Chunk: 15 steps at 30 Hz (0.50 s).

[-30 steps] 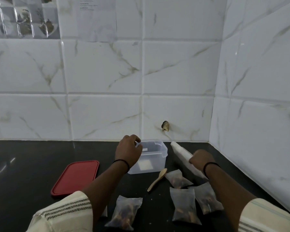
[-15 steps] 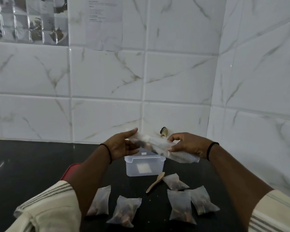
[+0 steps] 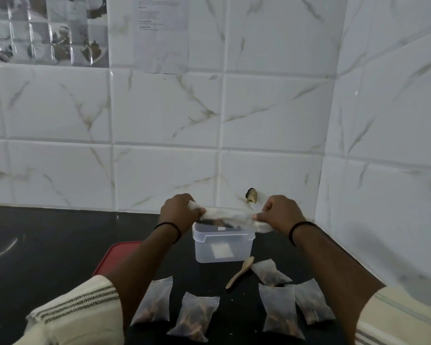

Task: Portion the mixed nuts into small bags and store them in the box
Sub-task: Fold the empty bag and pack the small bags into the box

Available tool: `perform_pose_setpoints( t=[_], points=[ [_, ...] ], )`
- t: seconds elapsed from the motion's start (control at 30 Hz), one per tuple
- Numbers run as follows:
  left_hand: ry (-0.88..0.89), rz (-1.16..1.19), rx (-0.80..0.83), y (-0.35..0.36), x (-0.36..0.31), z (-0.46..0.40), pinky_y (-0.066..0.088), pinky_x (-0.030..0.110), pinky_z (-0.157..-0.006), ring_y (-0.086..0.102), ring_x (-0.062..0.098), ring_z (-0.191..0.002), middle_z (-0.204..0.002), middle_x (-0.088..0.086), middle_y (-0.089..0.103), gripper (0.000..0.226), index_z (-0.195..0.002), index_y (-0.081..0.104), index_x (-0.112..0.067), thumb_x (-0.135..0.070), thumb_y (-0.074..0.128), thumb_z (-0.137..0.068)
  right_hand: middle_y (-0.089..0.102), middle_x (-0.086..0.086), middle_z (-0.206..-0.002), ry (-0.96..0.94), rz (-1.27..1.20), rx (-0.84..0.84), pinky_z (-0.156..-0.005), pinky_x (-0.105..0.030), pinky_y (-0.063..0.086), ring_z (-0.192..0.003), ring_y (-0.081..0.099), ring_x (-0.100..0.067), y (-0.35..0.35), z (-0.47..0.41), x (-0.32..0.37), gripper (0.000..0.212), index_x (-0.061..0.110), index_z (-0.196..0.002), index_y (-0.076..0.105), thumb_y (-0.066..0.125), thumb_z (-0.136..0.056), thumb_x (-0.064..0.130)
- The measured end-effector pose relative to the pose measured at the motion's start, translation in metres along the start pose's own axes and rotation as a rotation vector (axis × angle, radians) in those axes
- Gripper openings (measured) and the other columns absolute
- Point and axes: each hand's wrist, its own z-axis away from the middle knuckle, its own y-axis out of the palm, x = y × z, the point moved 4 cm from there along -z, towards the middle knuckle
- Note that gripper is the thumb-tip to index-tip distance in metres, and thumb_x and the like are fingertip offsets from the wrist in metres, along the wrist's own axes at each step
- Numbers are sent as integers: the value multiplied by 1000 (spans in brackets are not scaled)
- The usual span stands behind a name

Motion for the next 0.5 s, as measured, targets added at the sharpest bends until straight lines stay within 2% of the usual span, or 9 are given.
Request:
perform_pose_setpoints(
  t=[0.07,0.17,0.27,0.37,0.43,0.5],
  points=[
    [61,-116,-32,7,-7,-3,35,27,-57,58,22,-76,-74,-1,63,24,-79,58,-20,-43,62,-83,62,-4,-83,-54,4,-154,-70,-35,49,-79,59,-24,1,1,4,34,10,-91,57,78,-81,34],
    [97,-136,17,18,-8,-10,34,31,-60,55,23,-79,-80,1,60,29,-87,53,-16,-43,46,-93,56,-3,-82,-89,-15,-218,-64,-29,41,-75,53,-23,12,-5,5,26,13,-96,50,72,-86,22],
    [154,-238,63,26,-2,-16,37,31,-65,57,26,-85,-89,6,63,22,-94,57,-10,-25,41,-97,59,-8,-92,-79,-32,-156,-53,-22,33,-78,52,-22,32,-21,7,26,10,-109,48,62,-87,12],
    [219,-420,74,31,3,-21,43,29,-70,61,28,-93,-94,7,68,15,-94,66,-11,-15,52,-92,60,-12,-101,-65,-35,-25,-61,-25,38,-85,56,-24,56,-35,7,47,4,-136,38,51,-90,5],
    [230,-482,80,37,6,-25,45,28,-71,63,28,-90,-92,7,70,13,-92,71,-12,-14,59,-88,62,-14,-100,-72,36,34,-65,-28,42,-82,56,-23,69,-40,4,46,6,-136,36,47,-91,1],
    [239,-553,65,41,9,-29,41,26,-61,59,25,-76,-76,7,65,10,-82,71,-12,-15,62,-84,64,-14,-103,-94,121,45,-70,-32,48,-84,58,-24,77,-45,0,34,8,-124,48,47,-91,2]
  ],
)
